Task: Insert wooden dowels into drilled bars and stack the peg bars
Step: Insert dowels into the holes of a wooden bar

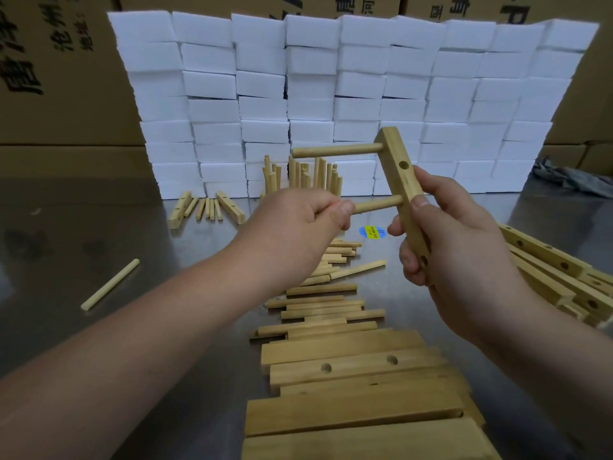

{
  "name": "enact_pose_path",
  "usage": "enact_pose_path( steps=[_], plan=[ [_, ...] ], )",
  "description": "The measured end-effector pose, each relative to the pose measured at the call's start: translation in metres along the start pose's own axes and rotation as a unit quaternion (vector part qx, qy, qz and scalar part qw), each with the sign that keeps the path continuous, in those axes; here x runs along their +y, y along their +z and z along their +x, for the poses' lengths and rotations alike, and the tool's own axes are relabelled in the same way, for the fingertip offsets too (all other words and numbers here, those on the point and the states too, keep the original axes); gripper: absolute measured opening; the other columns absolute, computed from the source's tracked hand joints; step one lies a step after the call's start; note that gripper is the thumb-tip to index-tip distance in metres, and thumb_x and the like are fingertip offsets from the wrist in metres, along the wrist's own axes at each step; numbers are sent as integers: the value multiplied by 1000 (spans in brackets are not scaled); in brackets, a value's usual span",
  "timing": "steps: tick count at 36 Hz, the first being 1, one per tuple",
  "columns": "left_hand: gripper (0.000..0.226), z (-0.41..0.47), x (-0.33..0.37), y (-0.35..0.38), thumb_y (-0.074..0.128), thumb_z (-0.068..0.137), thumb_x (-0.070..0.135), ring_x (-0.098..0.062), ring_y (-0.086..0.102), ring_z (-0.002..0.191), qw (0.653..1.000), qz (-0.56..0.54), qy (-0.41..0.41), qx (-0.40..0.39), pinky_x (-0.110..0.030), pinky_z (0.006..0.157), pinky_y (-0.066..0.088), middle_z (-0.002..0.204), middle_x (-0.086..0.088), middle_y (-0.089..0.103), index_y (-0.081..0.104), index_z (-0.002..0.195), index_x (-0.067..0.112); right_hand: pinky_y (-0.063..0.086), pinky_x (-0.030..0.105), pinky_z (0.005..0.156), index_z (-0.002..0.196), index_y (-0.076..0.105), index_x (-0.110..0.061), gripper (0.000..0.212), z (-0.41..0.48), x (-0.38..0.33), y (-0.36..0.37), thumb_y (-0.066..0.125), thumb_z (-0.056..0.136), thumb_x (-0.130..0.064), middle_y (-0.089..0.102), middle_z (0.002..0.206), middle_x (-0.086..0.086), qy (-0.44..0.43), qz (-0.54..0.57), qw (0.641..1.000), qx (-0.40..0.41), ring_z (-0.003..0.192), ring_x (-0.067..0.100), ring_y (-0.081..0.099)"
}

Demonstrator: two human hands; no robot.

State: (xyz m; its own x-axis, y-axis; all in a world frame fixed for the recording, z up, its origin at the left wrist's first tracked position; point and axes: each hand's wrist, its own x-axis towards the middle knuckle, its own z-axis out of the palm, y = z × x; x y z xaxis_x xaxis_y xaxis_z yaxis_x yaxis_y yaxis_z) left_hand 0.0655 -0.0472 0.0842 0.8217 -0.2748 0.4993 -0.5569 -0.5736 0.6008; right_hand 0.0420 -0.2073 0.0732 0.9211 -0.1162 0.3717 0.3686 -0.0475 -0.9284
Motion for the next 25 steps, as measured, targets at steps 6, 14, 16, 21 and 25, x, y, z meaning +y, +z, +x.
enact_pose_path(
  steps=[6,14,16,21,25],
  plan=[
    [40,2,4,-5,44,91,44,-1,37,38,996,-21,-86,-23,-22,46,32,44,13,42,60,60,24,35,17,38,109,51,-45,30,-1,4,1,40,98,-19,58,63,-12,-11,-21,1000,1,40,5,42],
    [37,3,10,-8,42,93,45,-3,53,68,995,12,-98,-22,-17,56,35,79,11,63,65,69,28,36,17,39,110,53,-48,32,2,9,2,40,98,-20,60,64,-12,7,-23,1000,3,41,7,46],
    [37,4,11,-9,39,94,44,-12,58,76,996,35,-76,-35,-20,61,38,89,-3,68,65,74,28,37,17,38,112,53,-46,31,3,8,3,40,99,-20,60,66,-10,6,-25,1000,11,41,8,48],
    [33,5,7,-10,36,92,44,-8,47,71,983,179,33,-15,-30,62,39,78,6,49,59,71,31,39,18,38,114,52,-42,28,3,7,5,41,99,-21,61,75,-2,28,-15,999,22,44,9,51],
    [35,7,4,-7,43,90,46,-9,50,91,983,179,30,11,-30,77,43,101,12,51,58,119,33,40,20,39,117,52,-35,26,4,9,6,41,99,-20,62,77,1,56,5,998,36,44,10,52]
  ],
)
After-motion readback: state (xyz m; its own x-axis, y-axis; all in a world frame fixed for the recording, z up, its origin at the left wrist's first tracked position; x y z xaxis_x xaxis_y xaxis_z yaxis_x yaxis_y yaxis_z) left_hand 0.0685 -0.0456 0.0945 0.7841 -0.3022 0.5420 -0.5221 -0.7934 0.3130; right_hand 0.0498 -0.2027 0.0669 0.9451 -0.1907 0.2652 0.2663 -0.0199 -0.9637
